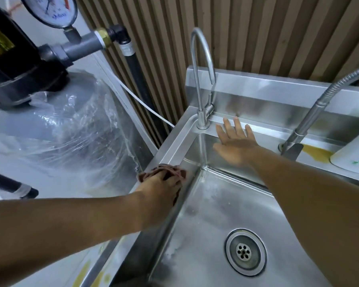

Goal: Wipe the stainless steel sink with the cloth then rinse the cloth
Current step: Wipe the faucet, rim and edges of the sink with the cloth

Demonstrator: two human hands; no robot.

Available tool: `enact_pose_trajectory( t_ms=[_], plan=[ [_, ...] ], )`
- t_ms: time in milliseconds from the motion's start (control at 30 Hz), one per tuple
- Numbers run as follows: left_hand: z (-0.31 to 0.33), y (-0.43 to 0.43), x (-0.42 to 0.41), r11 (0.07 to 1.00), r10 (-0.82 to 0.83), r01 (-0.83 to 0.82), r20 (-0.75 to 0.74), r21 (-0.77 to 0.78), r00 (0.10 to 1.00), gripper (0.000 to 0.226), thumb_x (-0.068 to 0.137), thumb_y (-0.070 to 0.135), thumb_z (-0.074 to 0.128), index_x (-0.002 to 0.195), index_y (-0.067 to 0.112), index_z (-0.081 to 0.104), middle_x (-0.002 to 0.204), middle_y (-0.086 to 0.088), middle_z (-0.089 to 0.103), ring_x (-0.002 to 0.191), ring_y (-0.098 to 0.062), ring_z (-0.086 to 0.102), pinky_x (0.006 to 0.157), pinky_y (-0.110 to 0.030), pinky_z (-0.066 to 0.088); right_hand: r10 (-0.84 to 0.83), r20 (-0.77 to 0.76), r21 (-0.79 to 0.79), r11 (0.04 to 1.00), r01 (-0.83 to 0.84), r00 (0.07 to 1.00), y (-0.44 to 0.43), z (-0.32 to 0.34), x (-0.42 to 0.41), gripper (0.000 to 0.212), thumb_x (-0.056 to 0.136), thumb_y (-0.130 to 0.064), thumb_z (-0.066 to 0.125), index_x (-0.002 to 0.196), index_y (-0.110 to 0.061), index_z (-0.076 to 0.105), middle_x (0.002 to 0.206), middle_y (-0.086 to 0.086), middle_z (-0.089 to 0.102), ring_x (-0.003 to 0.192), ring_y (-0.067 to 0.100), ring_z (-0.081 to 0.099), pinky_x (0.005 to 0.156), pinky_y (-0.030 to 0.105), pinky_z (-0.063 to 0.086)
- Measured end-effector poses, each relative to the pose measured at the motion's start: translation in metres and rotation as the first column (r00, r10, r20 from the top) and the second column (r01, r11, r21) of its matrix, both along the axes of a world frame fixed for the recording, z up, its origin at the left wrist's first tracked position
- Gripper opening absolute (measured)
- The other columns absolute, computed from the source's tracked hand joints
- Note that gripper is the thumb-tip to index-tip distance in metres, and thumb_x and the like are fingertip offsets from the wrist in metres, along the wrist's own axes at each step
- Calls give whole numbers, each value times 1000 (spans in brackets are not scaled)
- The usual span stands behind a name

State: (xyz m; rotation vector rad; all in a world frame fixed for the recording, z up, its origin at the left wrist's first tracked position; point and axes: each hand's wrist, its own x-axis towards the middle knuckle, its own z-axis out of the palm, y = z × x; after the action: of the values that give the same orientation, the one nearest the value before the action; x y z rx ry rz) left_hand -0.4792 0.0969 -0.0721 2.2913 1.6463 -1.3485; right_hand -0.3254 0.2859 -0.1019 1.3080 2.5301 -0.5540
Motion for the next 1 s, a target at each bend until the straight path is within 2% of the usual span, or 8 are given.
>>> enact_pose_trajectory(
  t_ms=[33, 100, 200, 333, 433, 600, 767, 1000],
  plan=[
    [5, -16, -11, 993, -112, 112, -4, 35, 994, 63, 103, 25, 39, 160, 13, 14, 168, -12, -7, 155, -36, -6, 122, -53, 10, 1, 1, 1, 1000, -1, 1000, -1, 1, -1, 67, 103, -46, 19, 162, -29, -8, 167, -4, -26, 152, 21, -30, 124, 47, -16],
    [3, -39, -27, 986, -41, 11, 181, 164, 983, 67, 100, 30, 39, 161, 22, 10, 166, -6, -15, 155, -32, -8, 122, -54, 1, 0, 14, 6, 1000, 0, 1000, 0, 1, 0, 67, 104, -46, 20, 162, -29, -9, 167, -3, -26, 152, 21, -30, 124, 47, -16],
    [-8, -74, -38, 947, 67, -176, 370, 268, 926, 70, 88, 37, 47, 156, 26, 33, 166, -13, 14, 153, -32, 18, 121, -54, 20, -2, 27, 15, 1000, 1, 1000, 0, -1, -1, 66, 105, -46, 20, 162, -29, -9, 167, -3, -26, 152, 21, -30, 124, 47, -15],
    [-21, -134, -28, 886, 92, -320, 552, 334, 829, 52, 97, 51, 43, 142, 29, 55, 165, -6, 28, 151, -26, 28, 112, -50, 27, -18, 37, 17, 1000, 17, 999, 0, 2, -2, 64, 106, -46, 19, 162, -29, -9, 167, -3, -26, 152, 22, -29, 124, 47, -15],
    [-21, -131, -23, 880, 151, -360, 537, 309, 830, 56, 94, 58, 44, 137, 27, 60, 165, -7, 27, 151, -26, 29, 113, -52, 26, -41, 43, 11, 999, 40, 998, -4, 5, -4, 63, 107, -44, 19, 162, -29, -8, 168, -3, -24, 153, 21, -27, 124, 46, -14],
    [-16, -36, -16, 876, 264, -430, 529, 218, 806, 67, 101, 61, 18, 160, 29, 15, 166, 2, -25, 152, -16, -24, 120, -48, -15, -152, -15, -71, 986, 151, 988, -10, 12, -9, 60, 108, -39, 21, 163, -31, -1, 169, -6, -20, 154, 18, -24, 125, 44, -13],
    [-16, 30, -20, 908, 280, -394, 492, 144, 824, 70, 101, 62, 22, 161, 28, 11, 165, 4, -28, 151, -15, -27, 122, -48, -14, -263, -75, -152, 956, 249, 962, -30, 20, -13, 59, 109, -42, 18, 163, -26, 0, 170, 0, -15, 157, 21, -15, 125, 47, -8],
    [-16, -68, -29, 922, 216, -361, 587, 140, 780, 69, 99, 62, 23, 160, 30, 13, 166, -1, -24, 151, -15, -27, 121, -47, -18, -346, -294, -254, 927, 276, 891, -115, 20, -22, 61, 109, -44, 18, 163, -25, -3, 171, -4, -12, 156, 14, -15, 125, 43, -10]
  ],
)
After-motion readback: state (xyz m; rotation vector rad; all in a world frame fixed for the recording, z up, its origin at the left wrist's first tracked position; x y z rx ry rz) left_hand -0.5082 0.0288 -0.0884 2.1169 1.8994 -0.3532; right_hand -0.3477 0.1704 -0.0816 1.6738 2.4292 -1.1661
